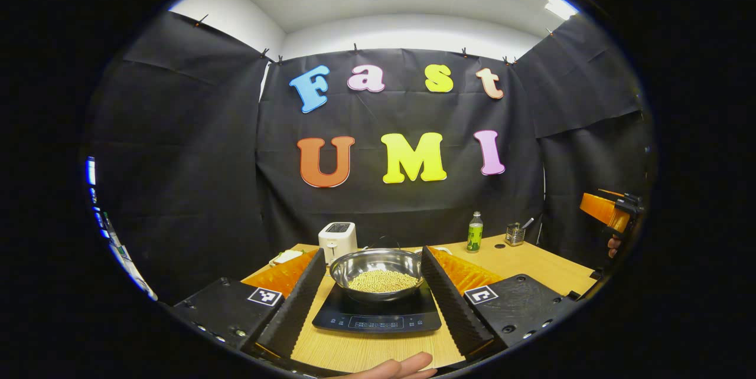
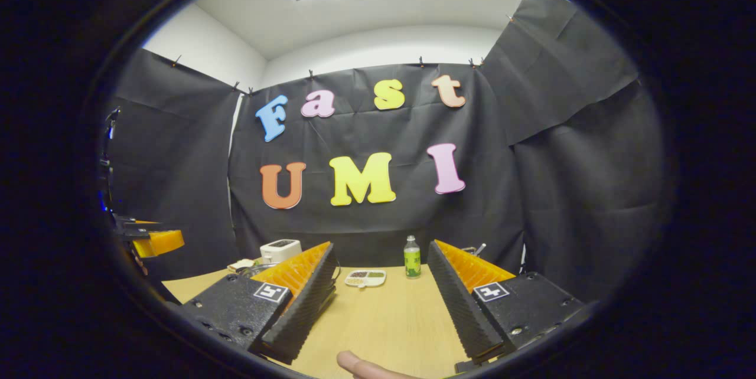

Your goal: First push the handle of the pot to place it horizontally, then grasp the pot with both hands and set it on the induction cooktop.

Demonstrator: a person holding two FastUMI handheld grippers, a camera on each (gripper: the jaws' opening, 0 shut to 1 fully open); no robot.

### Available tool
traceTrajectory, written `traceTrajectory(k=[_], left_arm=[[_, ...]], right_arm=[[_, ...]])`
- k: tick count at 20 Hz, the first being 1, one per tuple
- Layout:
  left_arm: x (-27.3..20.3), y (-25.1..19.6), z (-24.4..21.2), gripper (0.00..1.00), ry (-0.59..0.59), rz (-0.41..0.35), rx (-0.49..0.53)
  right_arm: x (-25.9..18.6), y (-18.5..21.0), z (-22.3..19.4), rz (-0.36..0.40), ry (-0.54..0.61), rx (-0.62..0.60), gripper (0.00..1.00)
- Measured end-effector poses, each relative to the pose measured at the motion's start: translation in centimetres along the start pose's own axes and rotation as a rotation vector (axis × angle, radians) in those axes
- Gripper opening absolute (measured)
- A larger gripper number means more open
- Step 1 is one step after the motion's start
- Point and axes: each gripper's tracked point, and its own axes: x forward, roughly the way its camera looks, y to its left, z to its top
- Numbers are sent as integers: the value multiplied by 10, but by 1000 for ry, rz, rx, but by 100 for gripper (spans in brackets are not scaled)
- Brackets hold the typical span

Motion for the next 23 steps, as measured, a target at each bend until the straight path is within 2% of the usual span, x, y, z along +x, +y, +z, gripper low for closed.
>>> traceTrajectory(k=[1,5,9,12,14,15,17,22,23], left_arm=[[-1,-1,0,96,2,0,6],[-3,1,2,96,-9,3,6],[-4,3,3,96,-12,10,1],[-5,7,5,96,-19,19,0],[-6,9,6,96,-17,25,-14],[-6,10,4,96,-13,25,-17],[-6,14,3,96,-9,31,-13],[-8,20,-1,96,0,37,-8],[-7,23,-1,96,4,40,-9]], right_arm=[[0,-5,1,-11,-4,-6,95],[-2,-15,9,-58,-15,-49,96],[-7,-4,22,-53,-25,-118,96],[-13,-10,29,-121,-27,-176,99],[-14,2,32,-105,-39,-157,99],[-15,5,29,-101,-31,-152,96],[-14,7,26,-88,-16,-154,99],[-11,5,31,-103,-24,-181,96],[-11,7,30,-103,-18,-180,99]])
